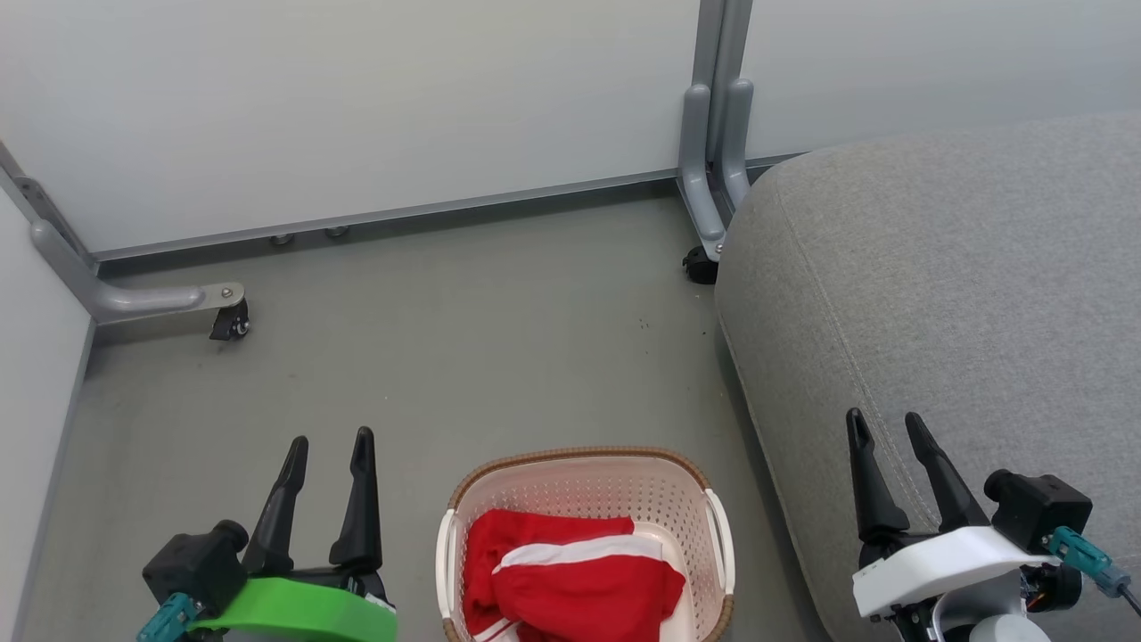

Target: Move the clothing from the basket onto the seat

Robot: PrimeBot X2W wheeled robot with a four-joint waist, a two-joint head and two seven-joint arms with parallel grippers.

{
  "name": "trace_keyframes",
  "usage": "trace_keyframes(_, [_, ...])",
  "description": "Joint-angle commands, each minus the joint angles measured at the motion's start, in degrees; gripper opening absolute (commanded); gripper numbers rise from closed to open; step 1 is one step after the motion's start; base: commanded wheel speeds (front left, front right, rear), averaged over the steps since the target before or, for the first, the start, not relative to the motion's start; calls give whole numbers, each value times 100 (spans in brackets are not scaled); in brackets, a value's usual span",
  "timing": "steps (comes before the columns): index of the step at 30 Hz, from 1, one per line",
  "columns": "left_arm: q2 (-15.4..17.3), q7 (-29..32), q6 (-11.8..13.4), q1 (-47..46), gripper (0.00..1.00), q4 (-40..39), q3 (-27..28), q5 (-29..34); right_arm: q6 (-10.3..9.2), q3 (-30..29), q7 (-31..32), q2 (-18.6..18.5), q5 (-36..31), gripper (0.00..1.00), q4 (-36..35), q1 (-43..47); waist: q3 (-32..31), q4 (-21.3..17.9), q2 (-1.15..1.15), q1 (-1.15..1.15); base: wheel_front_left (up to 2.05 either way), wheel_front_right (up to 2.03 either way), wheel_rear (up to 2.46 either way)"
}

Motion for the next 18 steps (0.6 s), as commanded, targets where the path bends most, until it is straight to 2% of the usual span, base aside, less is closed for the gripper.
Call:
trace_keyframes(1, [57, -60, -20, 44, 100, -76, -22, 196, 1, -3, -63, -30, -159, 100, -73, 46, -2, 1, 0, 0, 0, 0, 0])
trace_keyframes(18, [102, -269, -25, 132, 100, -159, -172, 1093, 2, -50, -277, -37, -995, 100, -127, 103, -31, -12, 0, 0, 0, 0, 0])
